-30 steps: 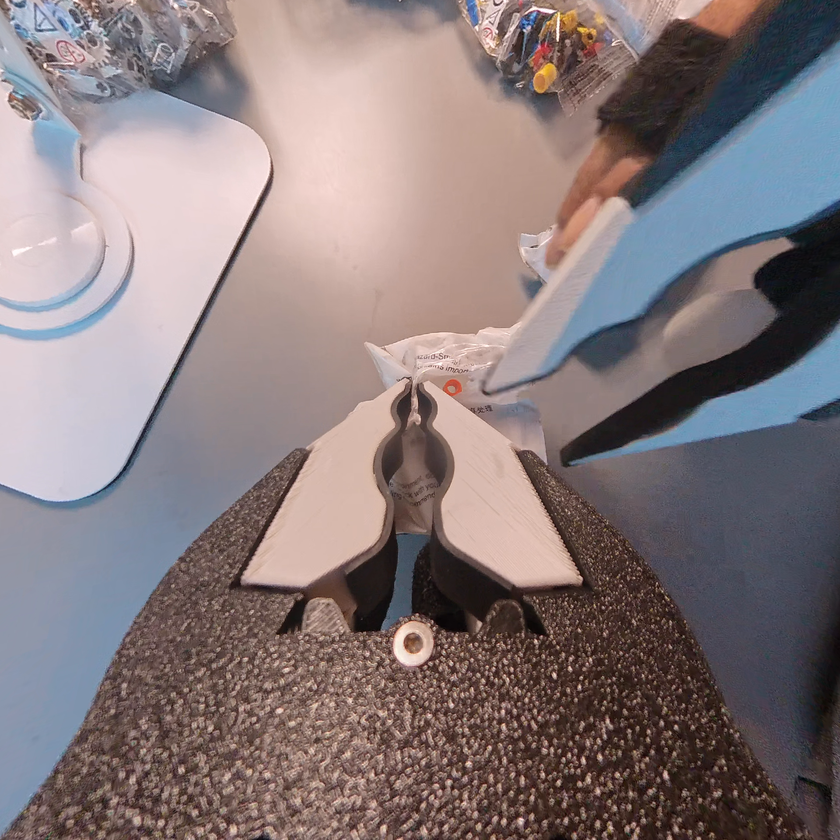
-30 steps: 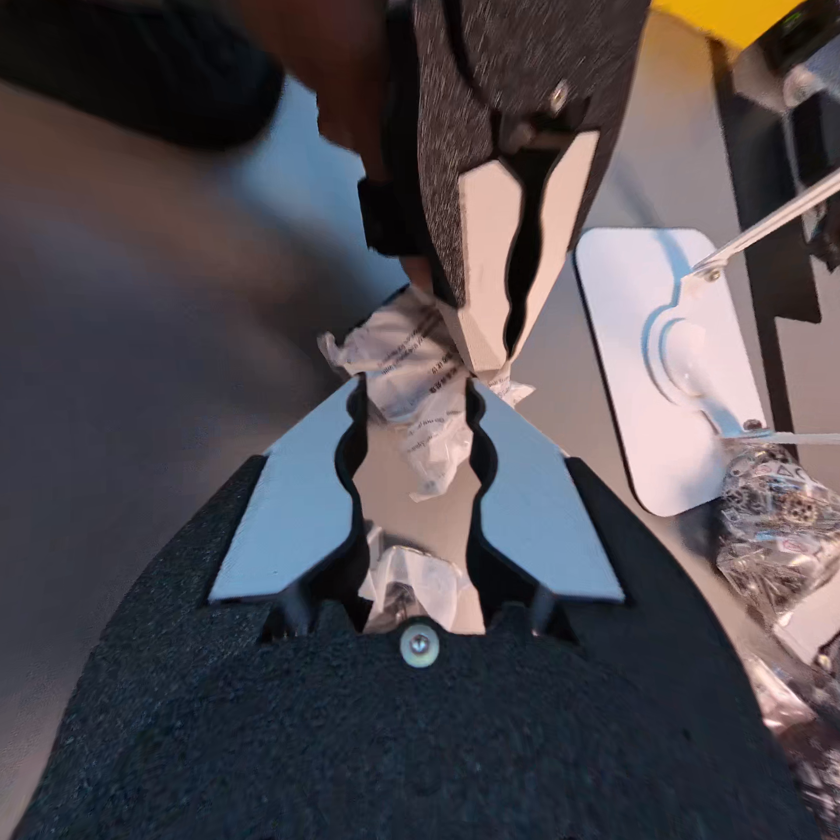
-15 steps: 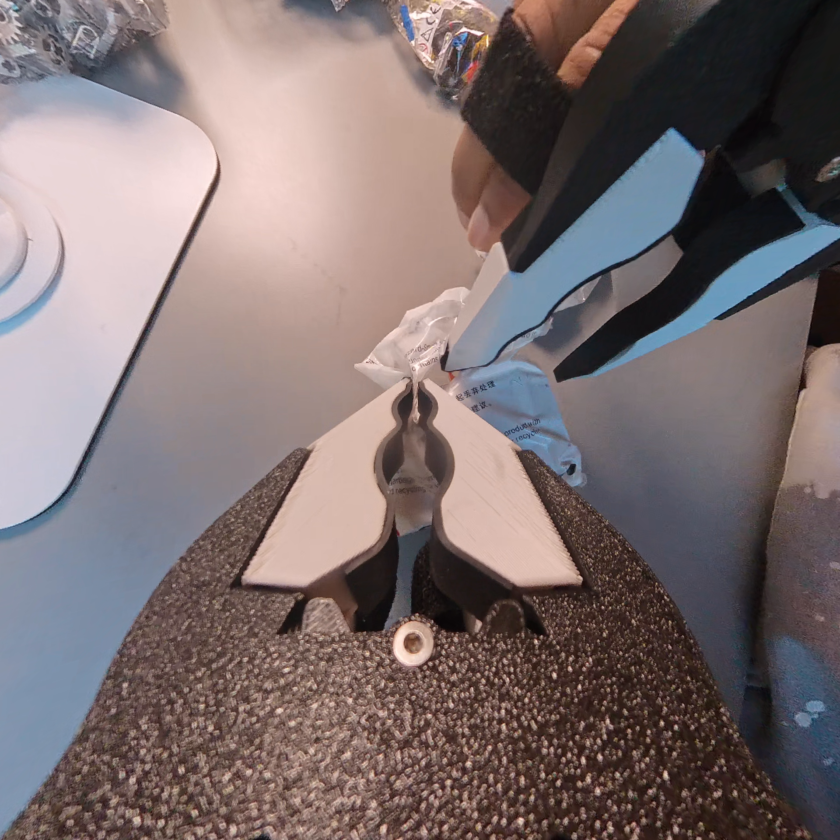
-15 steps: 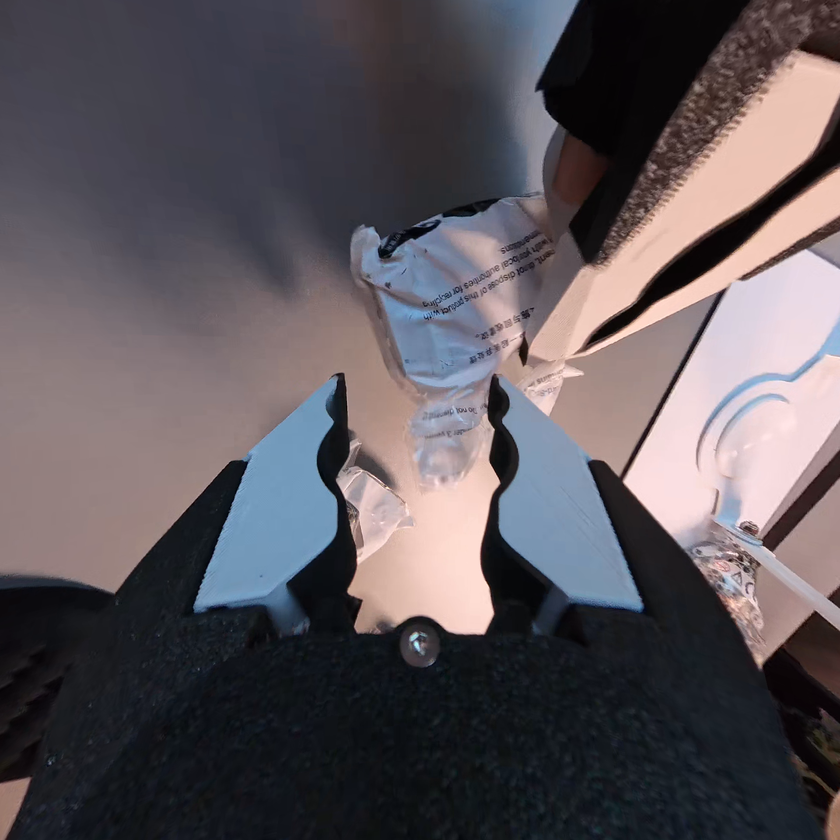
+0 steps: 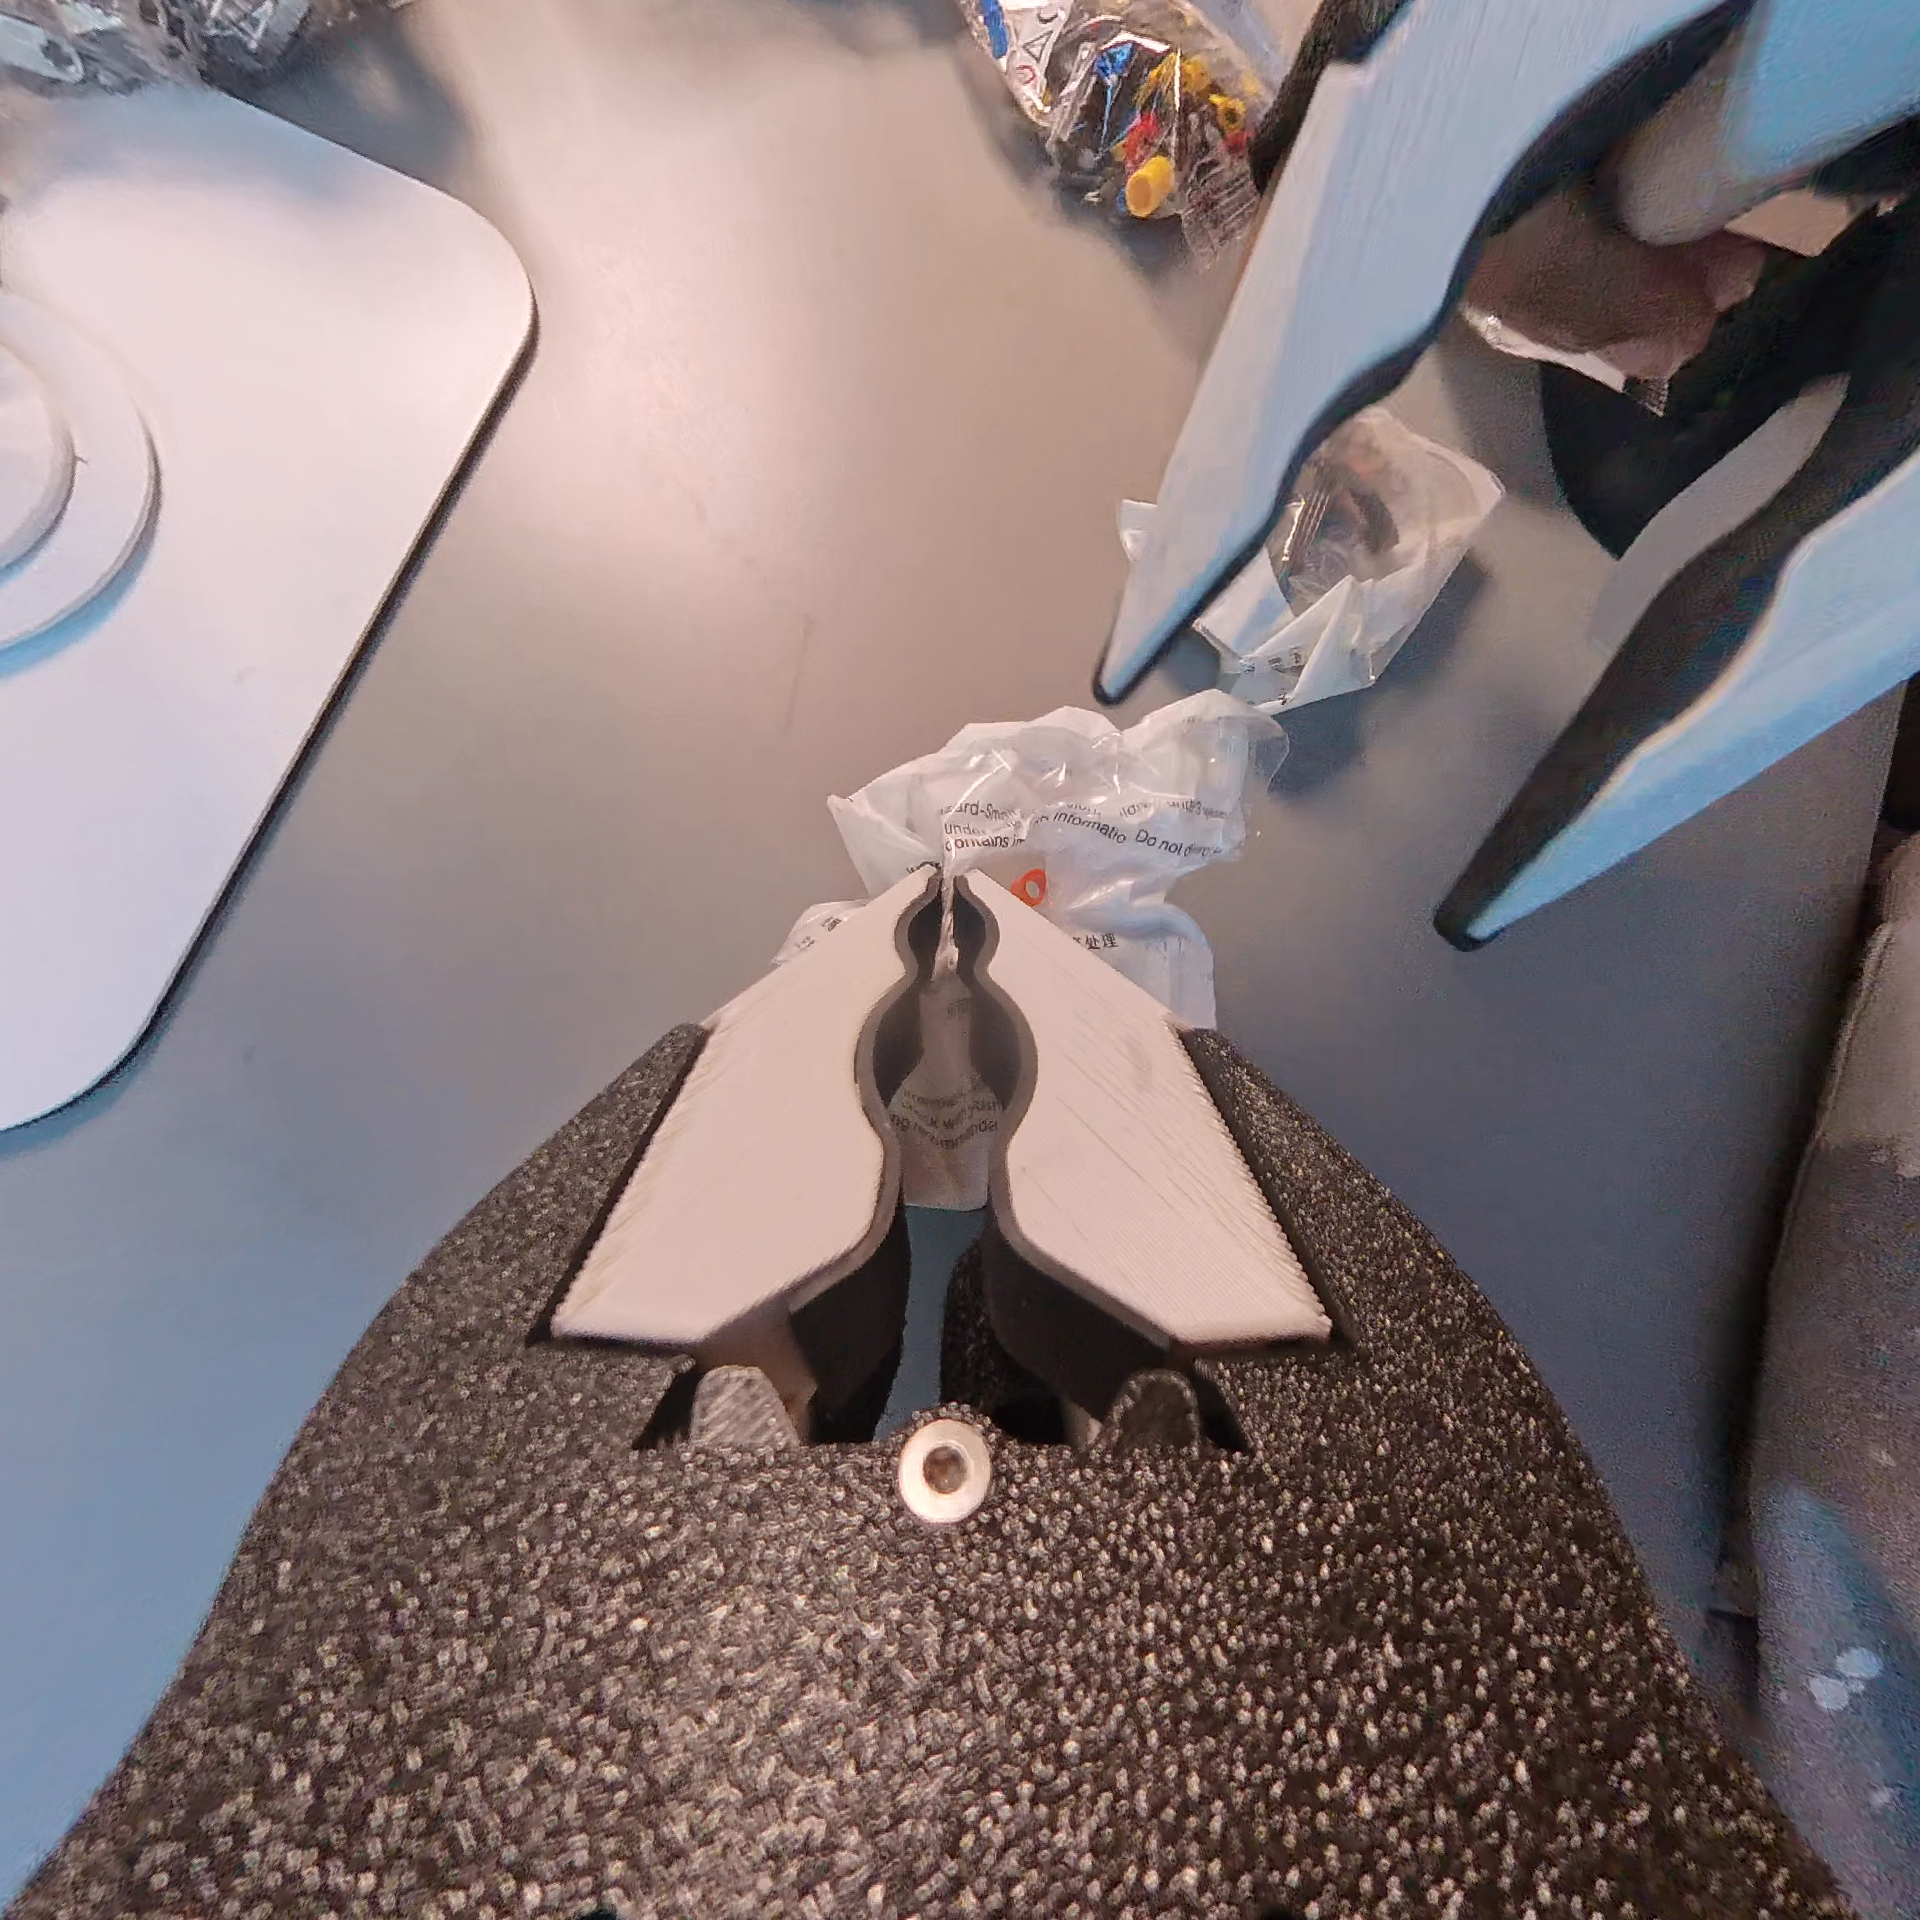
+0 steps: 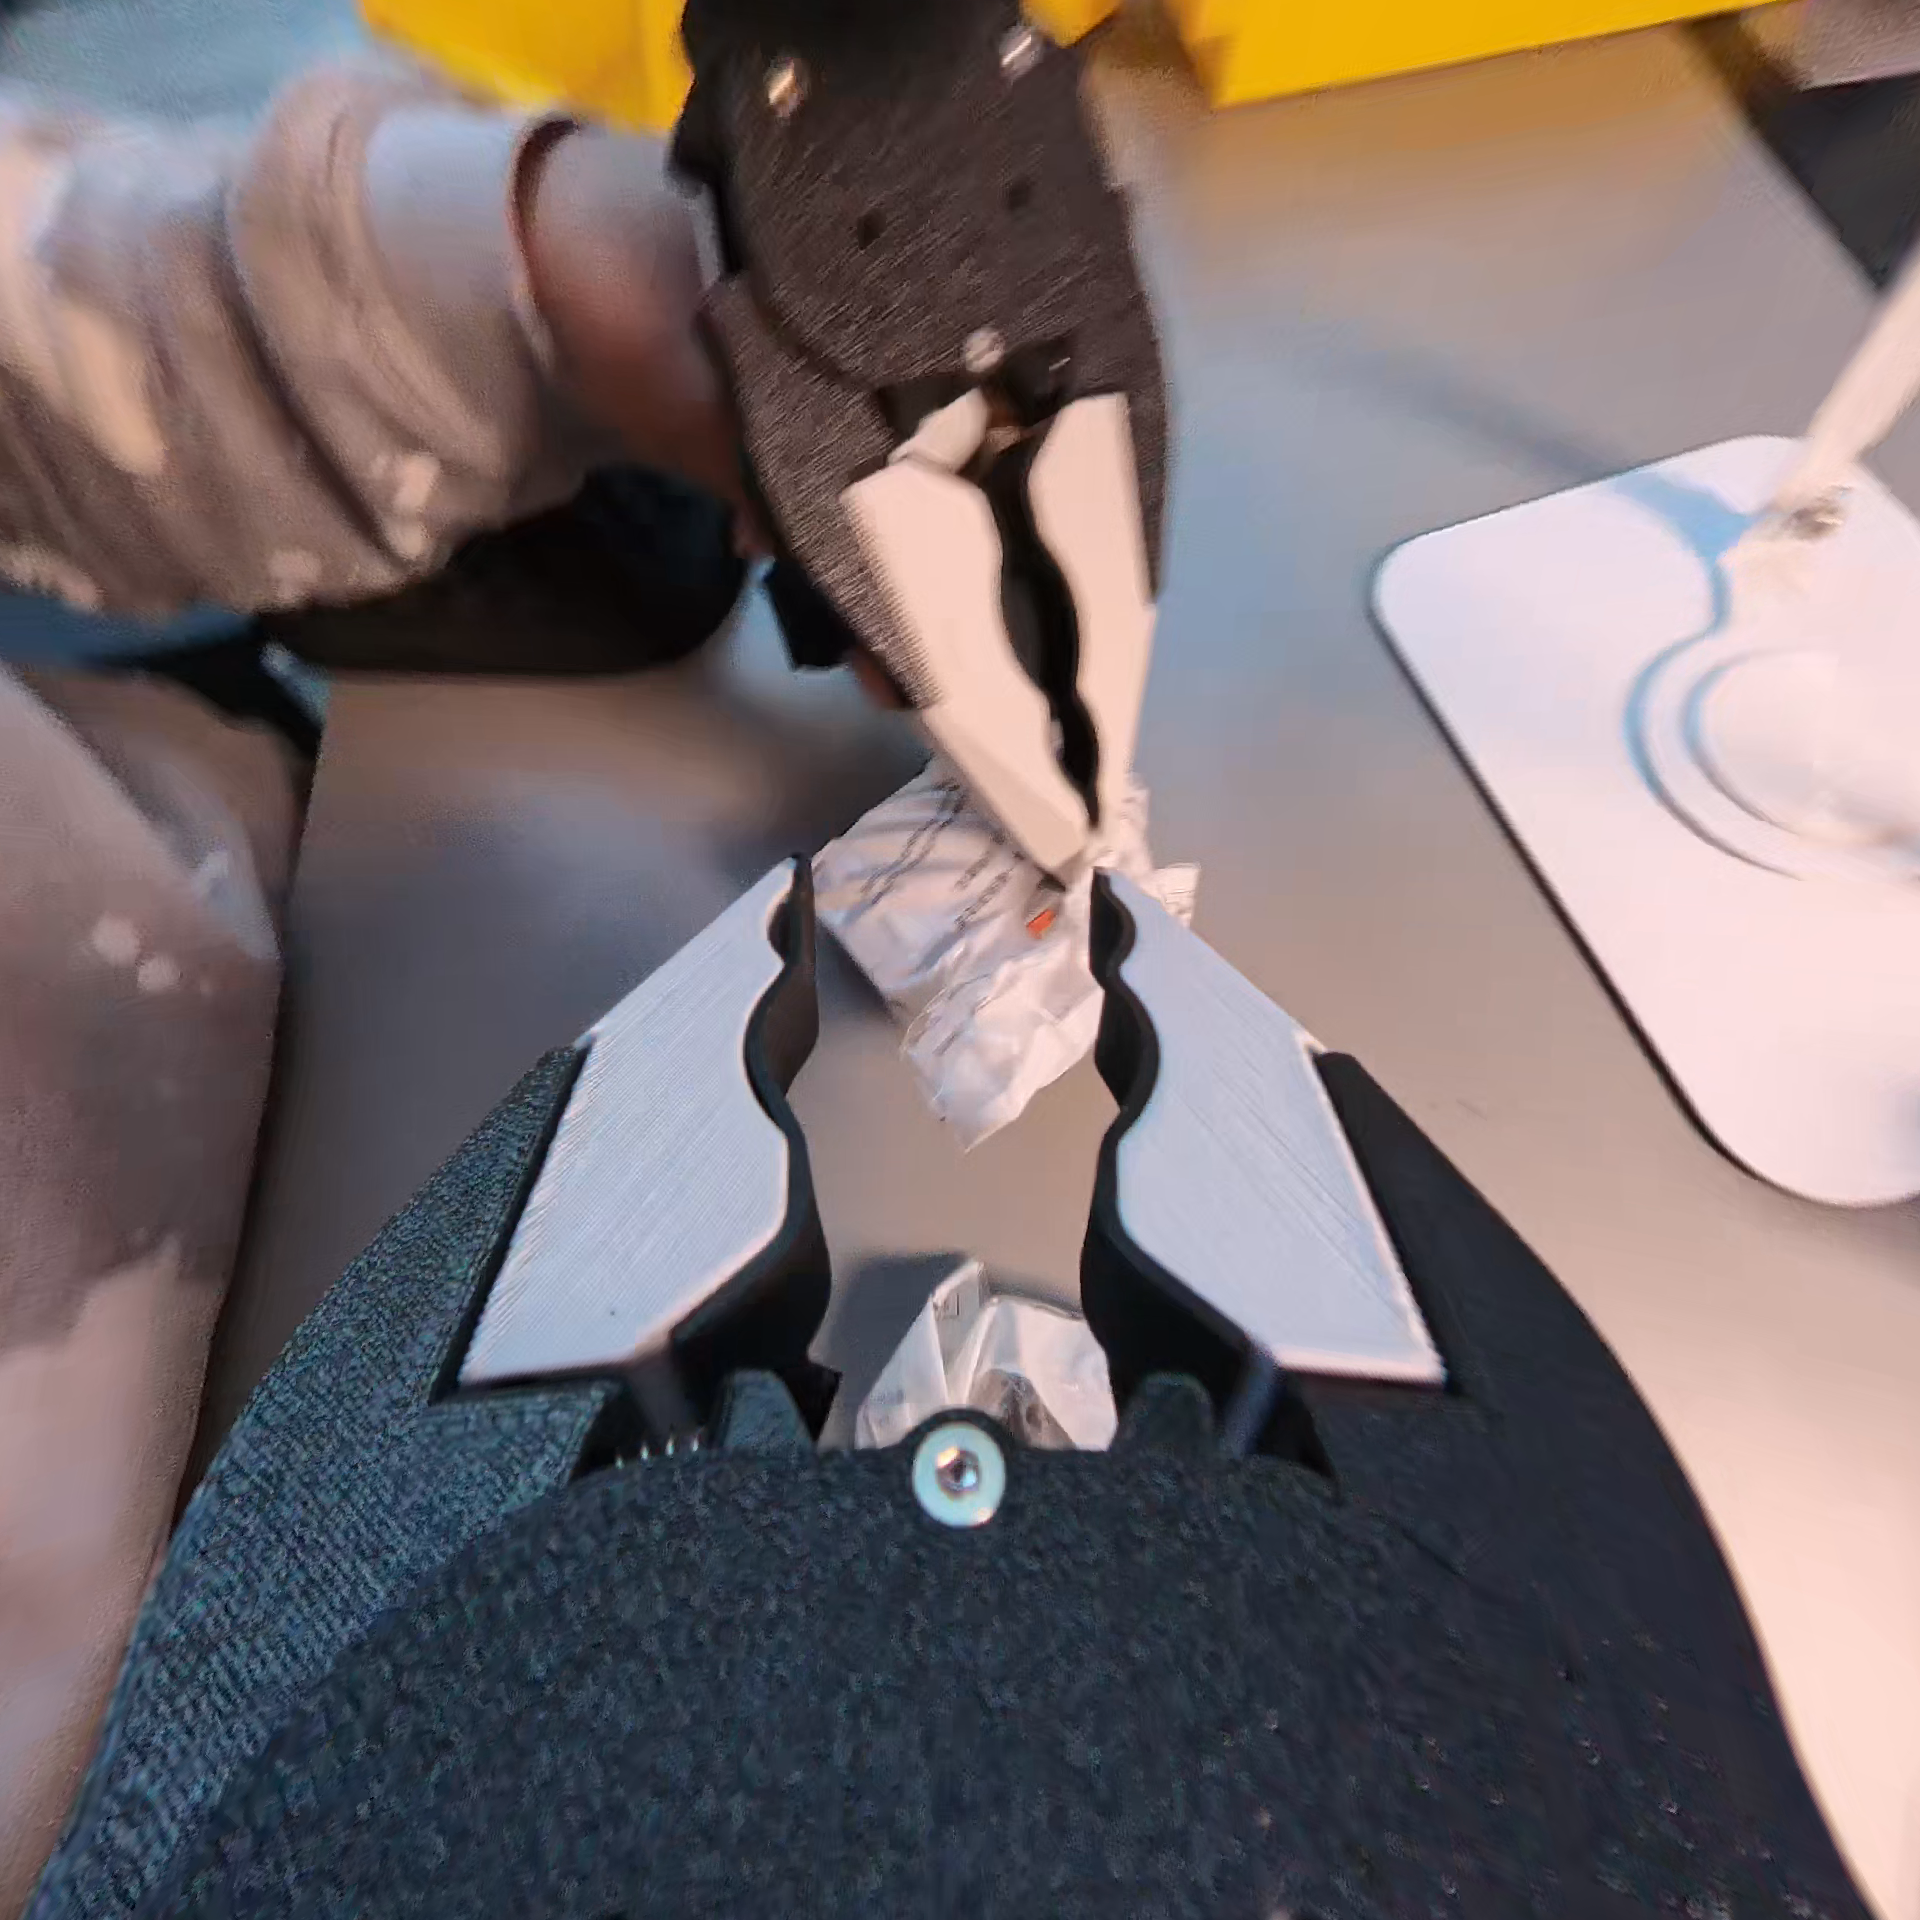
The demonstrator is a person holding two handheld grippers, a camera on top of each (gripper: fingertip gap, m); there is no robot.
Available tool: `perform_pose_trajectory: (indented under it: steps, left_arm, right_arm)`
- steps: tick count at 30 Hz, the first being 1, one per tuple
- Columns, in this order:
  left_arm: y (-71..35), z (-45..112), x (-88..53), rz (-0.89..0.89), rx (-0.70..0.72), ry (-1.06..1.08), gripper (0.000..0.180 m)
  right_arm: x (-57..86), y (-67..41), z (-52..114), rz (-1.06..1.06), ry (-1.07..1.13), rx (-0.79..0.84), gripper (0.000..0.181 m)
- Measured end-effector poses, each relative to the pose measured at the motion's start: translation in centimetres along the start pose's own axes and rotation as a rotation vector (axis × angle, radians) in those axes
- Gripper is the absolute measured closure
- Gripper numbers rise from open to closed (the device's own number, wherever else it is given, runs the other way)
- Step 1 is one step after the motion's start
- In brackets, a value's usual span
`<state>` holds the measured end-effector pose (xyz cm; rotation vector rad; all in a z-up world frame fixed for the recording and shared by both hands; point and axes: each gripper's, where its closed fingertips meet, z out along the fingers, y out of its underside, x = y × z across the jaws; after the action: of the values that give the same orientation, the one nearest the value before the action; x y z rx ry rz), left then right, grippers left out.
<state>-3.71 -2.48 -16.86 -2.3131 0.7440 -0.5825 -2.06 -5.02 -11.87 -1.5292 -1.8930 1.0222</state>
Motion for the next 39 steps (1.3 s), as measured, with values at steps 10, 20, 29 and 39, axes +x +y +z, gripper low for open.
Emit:
perform_pose_trajectory:
  steps: [10,20,29,39]
  left_arm:
    - [-0.9,-0.7,-0.5,0.002,0.030,-0.103,0.180]
    - [-2.2,-2.6,-1.7,-0.041,0.130,-0.159,0.180]
    - [-1.9,-3.5,-2.6,-0.005,0.126,-0.235,0.180]
    - [-2.9,-5.2,-2.6,0.036,0.195,-0.285,0.180]
  right_arm:
    - [6.5,2.2,2.0,-0.035,0.512,-0.186,0.129]
    - [7.6,0.3,1.9,0.016,0.589,-0.129,0.118]
    - [10.0,-0.8,1.9,0.003,0.715,-0.099,0.112]
    - [9.7,-2.7,2.6,0.048,0.654,0.071,0.150]
